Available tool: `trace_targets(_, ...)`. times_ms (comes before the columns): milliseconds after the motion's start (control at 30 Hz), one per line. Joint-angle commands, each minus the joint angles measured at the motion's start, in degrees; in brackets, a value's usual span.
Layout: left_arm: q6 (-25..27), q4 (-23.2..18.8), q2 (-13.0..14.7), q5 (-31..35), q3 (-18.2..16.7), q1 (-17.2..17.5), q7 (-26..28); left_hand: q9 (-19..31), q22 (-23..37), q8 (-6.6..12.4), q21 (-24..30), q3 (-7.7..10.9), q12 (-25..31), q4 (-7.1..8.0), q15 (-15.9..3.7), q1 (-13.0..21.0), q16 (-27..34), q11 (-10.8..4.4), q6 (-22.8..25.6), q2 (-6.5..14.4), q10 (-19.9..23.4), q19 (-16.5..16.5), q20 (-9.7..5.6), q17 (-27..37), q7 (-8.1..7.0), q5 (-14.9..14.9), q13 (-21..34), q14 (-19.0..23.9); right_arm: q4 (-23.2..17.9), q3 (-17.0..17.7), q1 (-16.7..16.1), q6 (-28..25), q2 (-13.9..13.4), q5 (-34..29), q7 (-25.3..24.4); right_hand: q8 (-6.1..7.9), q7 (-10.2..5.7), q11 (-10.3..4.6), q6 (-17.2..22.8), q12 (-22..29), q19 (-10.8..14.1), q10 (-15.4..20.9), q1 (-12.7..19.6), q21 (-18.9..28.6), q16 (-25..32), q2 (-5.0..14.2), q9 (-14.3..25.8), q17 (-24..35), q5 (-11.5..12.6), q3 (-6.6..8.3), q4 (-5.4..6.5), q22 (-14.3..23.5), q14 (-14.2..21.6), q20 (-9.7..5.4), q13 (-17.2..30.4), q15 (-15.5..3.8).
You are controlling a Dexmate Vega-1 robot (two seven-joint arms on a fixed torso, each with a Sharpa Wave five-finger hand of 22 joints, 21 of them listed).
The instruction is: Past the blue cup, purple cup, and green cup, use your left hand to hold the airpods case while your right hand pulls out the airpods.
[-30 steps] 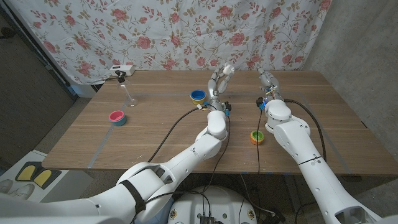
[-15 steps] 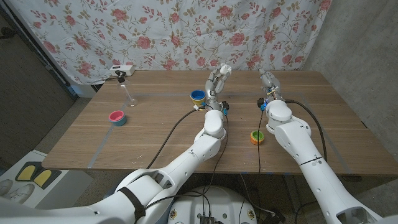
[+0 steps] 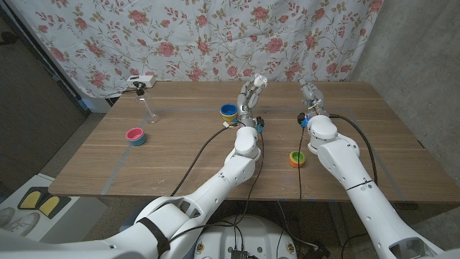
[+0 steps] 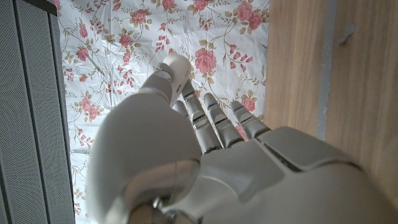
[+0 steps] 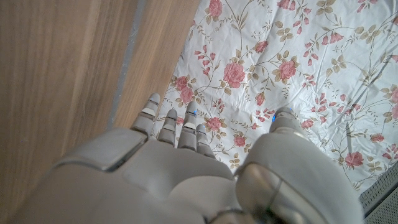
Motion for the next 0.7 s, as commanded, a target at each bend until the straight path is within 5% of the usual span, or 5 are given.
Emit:
trace_targets(33,-0.4,1.3,-0.5,-1.9,-0.4,-0.7,-1.5,5.0,0.3,3.54,0.3,-0.28,1.0,0.0,-2.43,0.6,-0.4,-4.01,-1.0,0.3,3.7,0.0,0.46,0.7,0.24,0.1,1.1,3.0,0.9,0.0,0.5,0.2,-0.1,-0.1,0.3,0.35,-0.16,-0.04,-0.1,-0.4,-0.2,0.1,-0.2,0.0,0.3,0.21,0.2,0.1,-0.2,-0.1,0.07,0.3,-0.4,0.09,0.0,0.07)
trace_targets(233,-0.7,2.2,-0.6,-2.2,-0.3,-1.0,-2.0,9.6,0.3,7.2,0.4,-0.41,1.2,0.06,-2.38,0.6,-0.5,-4.04,-1.1,0.4,4.0,0.1,0.54,1.2,0.61,0.2,1.1,3.6,1.3,0.2,0.6,0.5,-0.1,0.0,0.4,0.39,-0.16,-0.06,-0.1,-0.5,-0.3,0.0,-0.2,0.0,0.4,0.28,0.2,0.1,-0.3,-0.1,0.02,0.3,-0.4,0.09,-0.1,0.13)
trace_targets(300,-0.7,2.4,-0.8,-3.2,-0.5,-1.1,-2.8,20.4,0.4,14.84,0.6,-1.07,1.5,-0.01,-2.2,1.1,-0.7,-4.0,-4.0,0.5,4.2,0.1,0.58,2.5,0.28,0.3,0.9,3.6,1.3,0.2,0.6,0.6,-0.1,-0.1,0.3,0.4,-0.18,-0.05,-0.1,-0.5,-0.3,0.0,-0.1,0.0,0.4,0.33,0.2,0.1,-0.4,-0.09,-0.01,0.3,-0.5,0.09,-0.1,0.11)
trace_targets(400,-0.8,2.6,-0.9,-4.3,-0.7,-1.1,-3.9,22.9,0.4,17.65,0.6,-0.87,1.8,0.0,-2.27,1.1,-1.2,-3.97,-2.5,0.4,3.8,0.0,0.62,2.4,-0.82,0.3,1.4,4.0,1.4,0.2,0.6,0.8,0.0,-0.1,0.3,0.41,-0.21,-0.09,-0.1,-0.6,-0.3,0.0,-0.2,0.0,0.4,0.35,0.2,0.1,-0.5,-0.1,-0.04,0.3,-0.5,0.09,-0.2,0.13)
trace_targets(700,0.8,1.3,-0.5,-9.7,-1.5,-0.6,-9.1,24.4,0.4,19.45,0.6,-0.88,2.1,0.17,-2.31,0.9,-1.0,-3.97,-1.7,0.6,3.6,0.1,0.85,2.7,-1.23,0.3,1.9,4.5,1.4,0.0,0.9,1.3,-0.4,-0.5,0.5,0.45,-0.17,-0.06,0.0,-0.7,-0.3,0.0,-0.2,0.1,0.4,0.4,0.2,0.1,-0.6,-0.1,-0.11,0.3,-0.5,0.09,-0.3,0.09)
